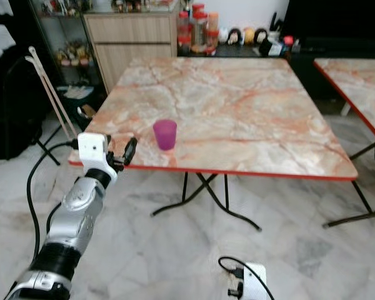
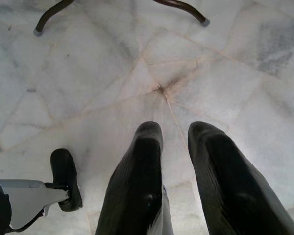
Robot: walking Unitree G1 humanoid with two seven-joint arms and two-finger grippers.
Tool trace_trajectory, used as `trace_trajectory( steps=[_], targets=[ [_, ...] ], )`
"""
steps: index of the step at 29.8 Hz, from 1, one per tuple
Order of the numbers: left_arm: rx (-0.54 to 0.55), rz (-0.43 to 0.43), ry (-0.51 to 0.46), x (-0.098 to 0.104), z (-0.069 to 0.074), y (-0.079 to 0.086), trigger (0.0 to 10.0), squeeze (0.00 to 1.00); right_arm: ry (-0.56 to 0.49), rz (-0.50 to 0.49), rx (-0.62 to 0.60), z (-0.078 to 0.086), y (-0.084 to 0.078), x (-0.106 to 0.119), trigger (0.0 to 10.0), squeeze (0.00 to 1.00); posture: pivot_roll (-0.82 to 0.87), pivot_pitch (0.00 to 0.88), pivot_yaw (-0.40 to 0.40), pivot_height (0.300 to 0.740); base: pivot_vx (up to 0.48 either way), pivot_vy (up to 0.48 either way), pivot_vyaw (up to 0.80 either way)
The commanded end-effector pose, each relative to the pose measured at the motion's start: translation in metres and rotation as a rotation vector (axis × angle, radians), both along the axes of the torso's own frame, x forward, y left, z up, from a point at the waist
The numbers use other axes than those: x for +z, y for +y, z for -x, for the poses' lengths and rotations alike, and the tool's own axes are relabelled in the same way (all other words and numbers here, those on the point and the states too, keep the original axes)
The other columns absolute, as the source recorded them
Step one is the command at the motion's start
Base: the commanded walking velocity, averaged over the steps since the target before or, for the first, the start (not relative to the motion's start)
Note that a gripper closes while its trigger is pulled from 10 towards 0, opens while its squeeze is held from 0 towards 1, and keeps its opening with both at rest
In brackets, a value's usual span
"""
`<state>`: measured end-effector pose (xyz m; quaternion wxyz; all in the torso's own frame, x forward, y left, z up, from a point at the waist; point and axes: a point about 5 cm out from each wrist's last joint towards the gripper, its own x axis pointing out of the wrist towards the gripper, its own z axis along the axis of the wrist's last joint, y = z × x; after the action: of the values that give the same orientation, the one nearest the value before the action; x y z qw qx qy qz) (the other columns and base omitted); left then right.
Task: Setting the table
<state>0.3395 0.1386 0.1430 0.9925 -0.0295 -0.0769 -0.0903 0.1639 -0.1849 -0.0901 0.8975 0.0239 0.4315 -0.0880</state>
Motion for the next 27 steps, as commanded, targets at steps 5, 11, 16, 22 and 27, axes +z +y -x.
trace_trajectory(
  steps=[5,11,16,22,27],
  targets=[
    [0.000,-0.011,-0.008,-0.0002,-0.0011,-0.0043,10.0,0.00,0.011,0.003,0.002,0.0016,0.0000,-0.0009,10.0,0.00,0.05,0.000,0.010,0.740,0.244,0.000,-0.20],
    [0.011,0.002,-0.012,-0.0010,-0.0015,-0.0046,10.0,0.00,0.009,0.003,0.000,0.0016,0.0003,-0.0008,10.0,0.00,0.05,0.000,0.009,0.740,0.246,0.000,0.00],
    [0.015,0.001,-0.013,-0.0010,-0.0014,-0.0041,10.0,0.00,0.008,0.003,0.002,0.0016,0.0002,-0.0008,10.0,0.00,0.05,0.000,0.008,0.740,0.245,0.000,0.00],
    [0.021,0.000,-0.020,0.0001,-0.0017,-0.0027,10.0,0.00,0.010,0.005,0.008,0.0014,0.0001,-0.0008,10.0,0.00,0.05,0.000,0.006,0.740,0.245,0.000,0.00],
    [0.023,0.000,-0.023,0.0006,-0.0022,-0.0023,10.0,0.00,0.014,0.009,0.016,0.0014,0.0004,-0.0009,10.0,0.00,0.05,0.000,0.006,0.740,0.244,0.000,0.00]
  ],
)
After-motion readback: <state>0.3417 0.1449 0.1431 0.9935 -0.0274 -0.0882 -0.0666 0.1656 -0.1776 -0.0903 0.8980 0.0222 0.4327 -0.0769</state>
